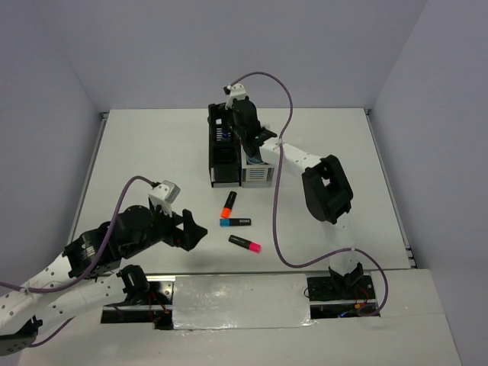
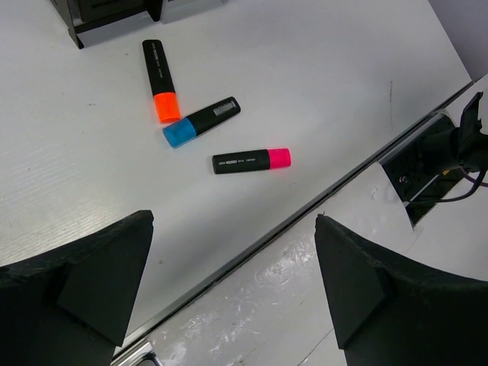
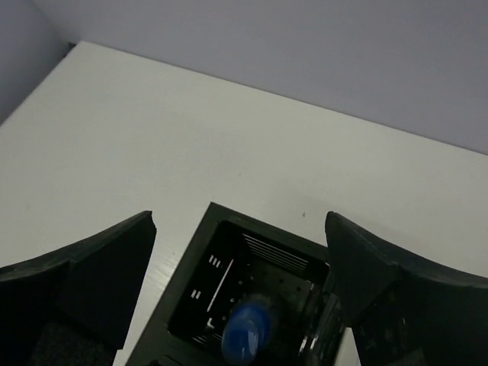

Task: Sort the stationery into containers
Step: Place the stationery in the storage box, then pick up the pen from the center of the board.

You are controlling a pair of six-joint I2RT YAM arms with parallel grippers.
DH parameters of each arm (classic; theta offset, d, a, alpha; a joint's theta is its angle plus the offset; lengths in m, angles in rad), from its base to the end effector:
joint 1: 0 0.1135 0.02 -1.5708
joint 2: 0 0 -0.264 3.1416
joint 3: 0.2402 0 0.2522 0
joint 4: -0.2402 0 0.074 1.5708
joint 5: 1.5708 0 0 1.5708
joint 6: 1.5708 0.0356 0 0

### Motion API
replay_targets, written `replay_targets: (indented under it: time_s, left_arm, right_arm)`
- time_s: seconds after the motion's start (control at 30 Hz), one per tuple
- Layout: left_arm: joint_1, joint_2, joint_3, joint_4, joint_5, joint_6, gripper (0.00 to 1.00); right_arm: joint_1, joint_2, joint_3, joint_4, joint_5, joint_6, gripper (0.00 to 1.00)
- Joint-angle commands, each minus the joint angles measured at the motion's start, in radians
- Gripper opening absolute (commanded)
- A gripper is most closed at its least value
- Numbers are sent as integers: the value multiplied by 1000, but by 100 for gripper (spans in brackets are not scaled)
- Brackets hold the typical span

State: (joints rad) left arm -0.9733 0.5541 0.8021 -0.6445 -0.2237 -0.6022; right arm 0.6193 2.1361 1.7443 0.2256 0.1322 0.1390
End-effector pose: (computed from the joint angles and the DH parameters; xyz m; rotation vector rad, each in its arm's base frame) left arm 0.0732 -0.0935 0.3287 0.2267 2.0348 -0.8012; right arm 0.4249 0.2972 0.2803 -0.3216 1.7263 0.4413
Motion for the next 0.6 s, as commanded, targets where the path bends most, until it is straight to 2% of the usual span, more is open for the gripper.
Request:
replay_targets:
  time_s: [0.0, 0.17, 0.27, 0.3, 0.33, 0.4, 0.43, 0.53, 0.57]
  left_arm:
    - [-4, 9, 12, 19, -29, -1, 99]
    - [-5, 73, -26, 25, -126, -97, 99]
    - [-4, 203, -87, 115, -129, -133, 99]
    - [-2, 234, -104, 199, -118, -125, 99]
    - [-2, 269, -130, 247, -102, -114, 99]
    - [1, 378, -135, 357, -42, -72, 99]
    - [1, 420, -130, 379, -33, -58, 99]
    - [1, 567, -81, 437, 47, 27, 93]
    - [-2, 620, -58, 448, 75, 56, 91]
  right_arm:
    - [5, -65, -26, 61, -6, 1, 100]
    - [10, -203, -71, 29, 1, 7, 100]
    - [11, -382, -159, -49, 52, 50, 100]
    - [11, -437, -181, -80, 63, 83, 100]
    - [11, -540, -196, -160, 63, 100, 100]
    - [13, -635, -226, -277, 64, 151, 100]
    - [10, -715, -232, -398, 47, 165, 100]
    - [11, -827, -311, -547, -35, 191, 100]
    - [10, -904, -392, -558, -89, 192, 100]
